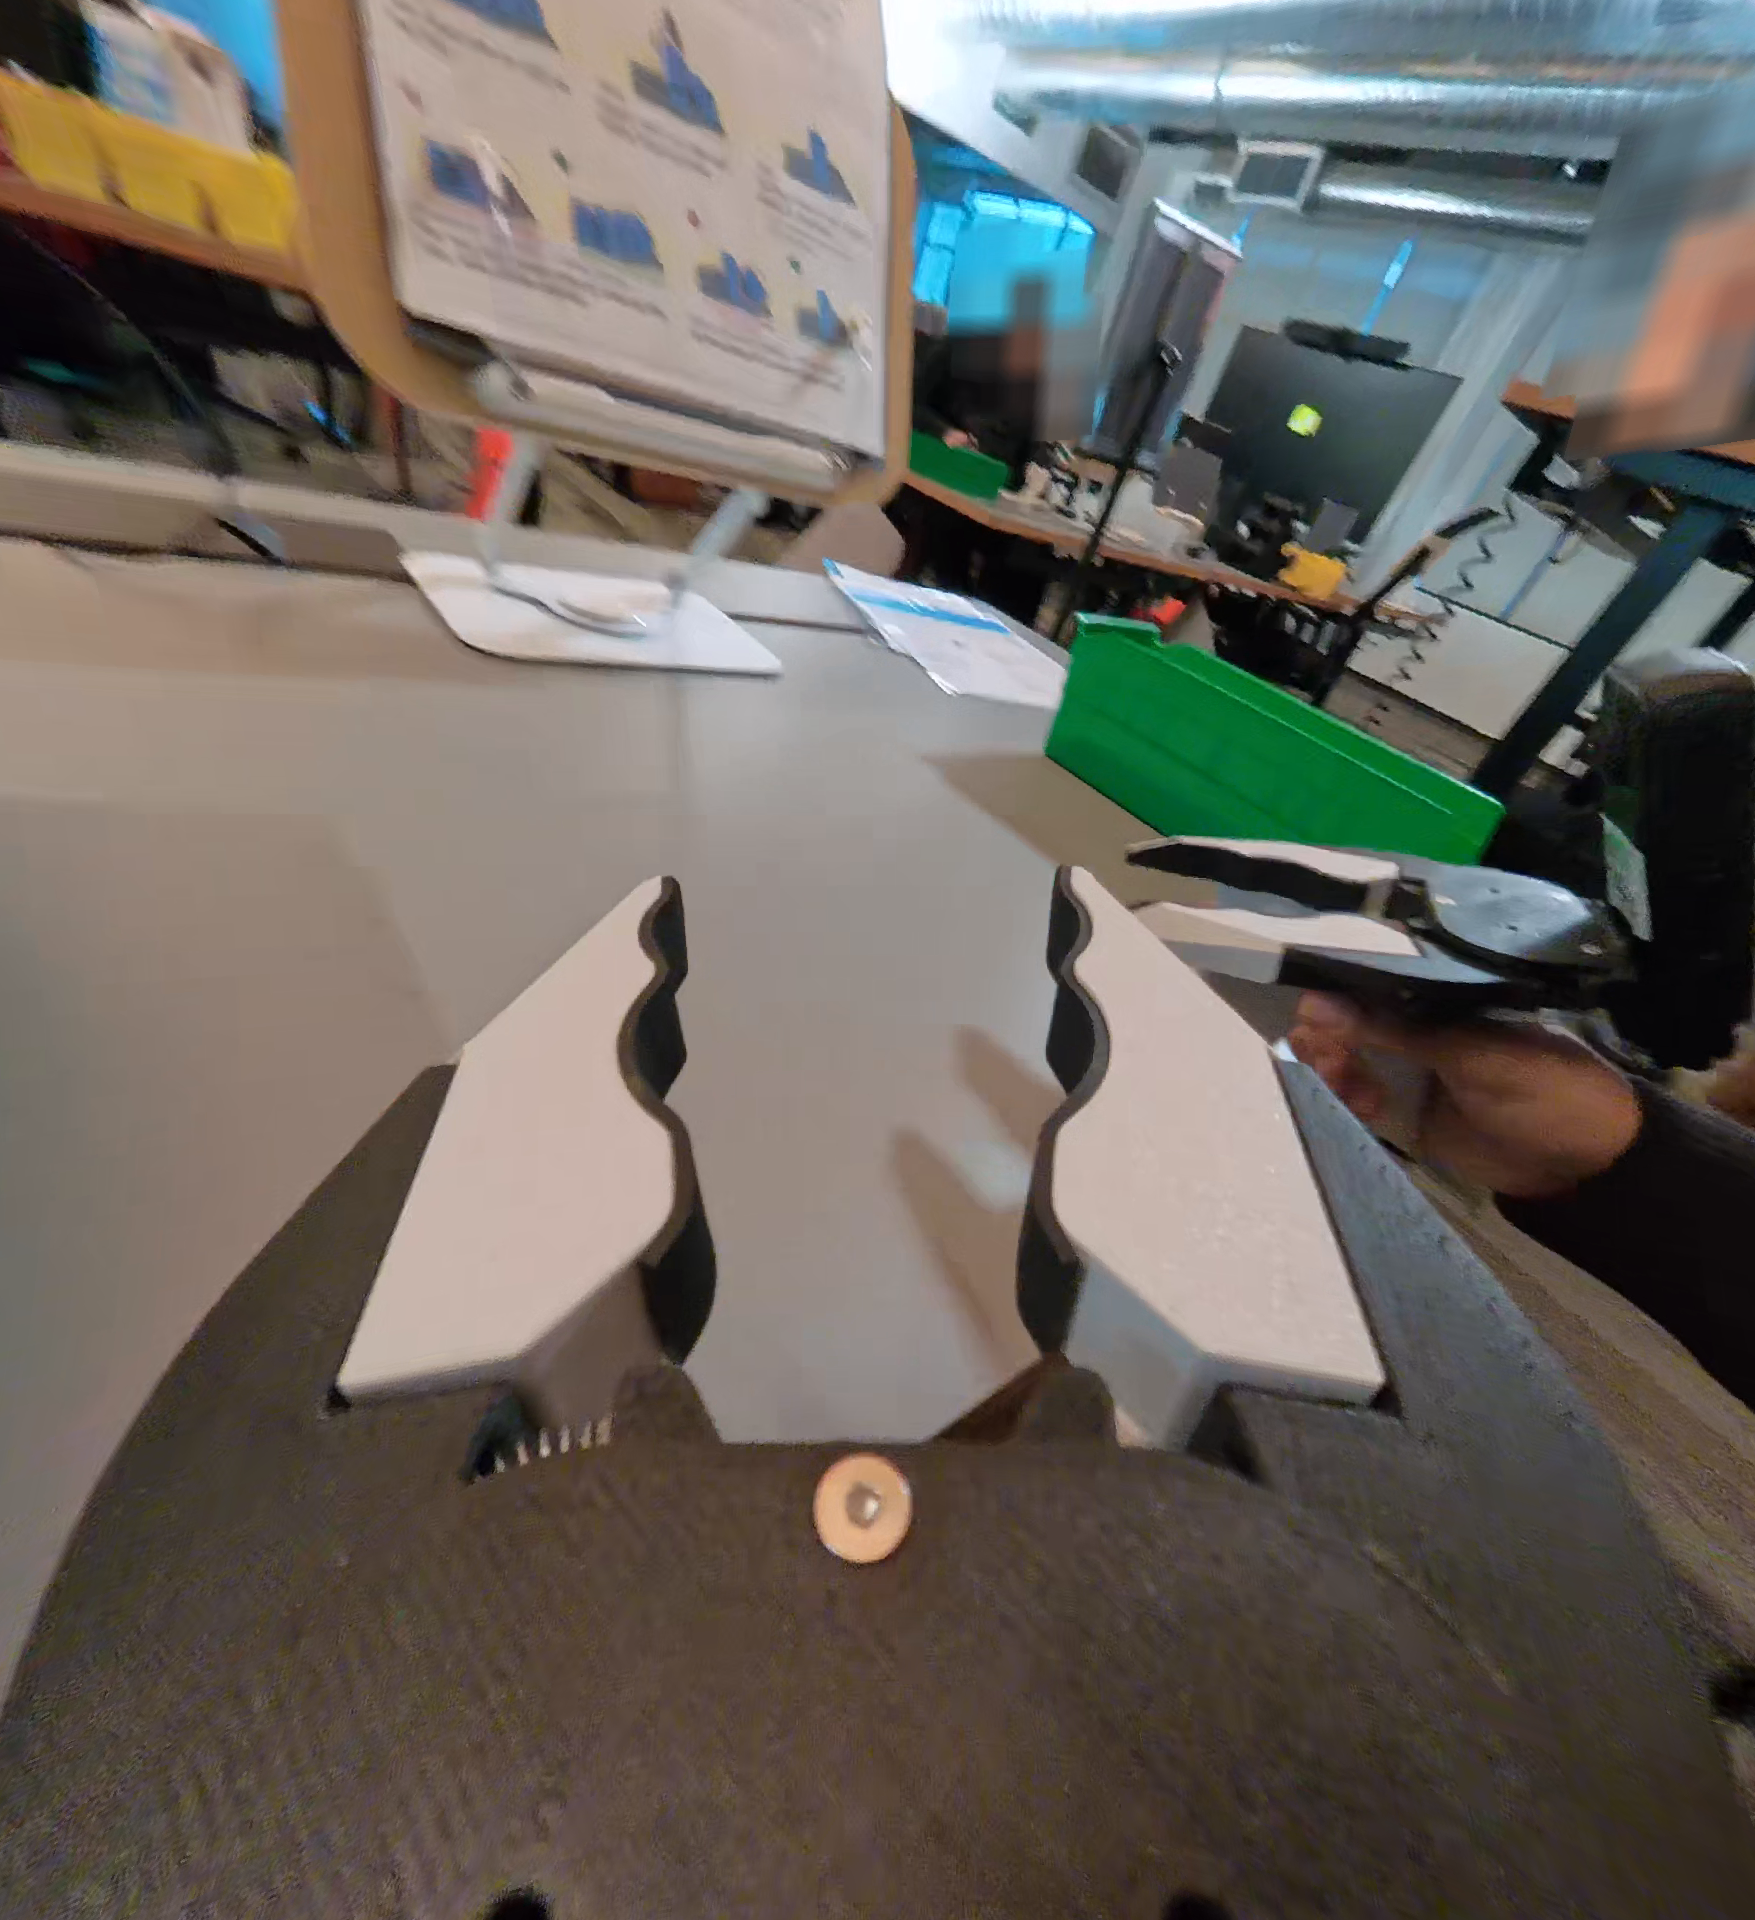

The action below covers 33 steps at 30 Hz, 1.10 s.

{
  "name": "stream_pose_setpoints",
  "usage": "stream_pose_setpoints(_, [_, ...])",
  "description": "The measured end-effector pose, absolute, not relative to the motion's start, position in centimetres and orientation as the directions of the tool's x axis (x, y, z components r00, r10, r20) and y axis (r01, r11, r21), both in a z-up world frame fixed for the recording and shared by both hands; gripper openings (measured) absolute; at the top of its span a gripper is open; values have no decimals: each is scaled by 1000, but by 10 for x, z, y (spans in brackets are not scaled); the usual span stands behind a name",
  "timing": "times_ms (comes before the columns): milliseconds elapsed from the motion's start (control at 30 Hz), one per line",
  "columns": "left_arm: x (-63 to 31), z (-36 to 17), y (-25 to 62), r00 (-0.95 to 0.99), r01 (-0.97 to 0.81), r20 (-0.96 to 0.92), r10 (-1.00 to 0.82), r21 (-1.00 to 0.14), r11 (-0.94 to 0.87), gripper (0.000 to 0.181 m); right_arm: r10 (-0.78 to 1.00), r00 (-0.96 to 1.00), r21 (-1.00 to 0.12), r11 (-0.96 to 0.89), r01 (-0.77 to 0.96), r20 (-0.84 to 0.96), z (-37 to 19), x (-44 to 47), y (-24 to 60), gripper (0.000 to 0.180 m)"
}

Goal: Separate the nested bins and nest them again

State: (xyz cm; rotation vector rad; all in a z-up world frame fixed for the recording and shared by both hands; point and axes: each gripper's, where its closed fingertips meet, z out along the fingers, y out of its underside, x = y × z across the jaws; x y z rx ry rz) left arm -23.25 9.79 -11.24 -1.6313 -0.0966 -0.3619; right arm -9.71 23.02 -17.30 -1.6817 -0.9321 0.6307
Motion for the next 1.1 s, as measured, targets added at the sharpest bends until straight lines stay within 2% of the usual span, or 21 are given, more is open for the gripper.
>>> stream_pose_setpoints(133, [-270,-75,79,968,243,239,-78,-968,55,64,830,555,-949,-212,232,-50,-173,-101,234,67])
stream_pose_setpoints(233, [-300,-33,59,971,241,240,-27,-956,166,57,839,542,-938,-222,266,-45,-179,-106,233,68])
stream_pose_setpoints(367, [-361,-3,36,957,252,268,114,-958,140,55,849,529,-929,-203,308,-10,-183,-109,230,67])
stream_pose_setpoints(567, [-450,-21,7,907,138,141,396,-990,38,54,854,520,-934,-181,307,5,-181,-110,227,67])
stream_pose_setpoints(800, [-462,-80,20,911,177,90,402,-966,-186,54,854,520,-932,-175,317,16,-182,-111,226,67])
stream_pose_setpoints(1100, [-472,-83,17,880,166,84,467,-977,-136,15,858,512,-928,-161,335,36,-184,-112,224,67])
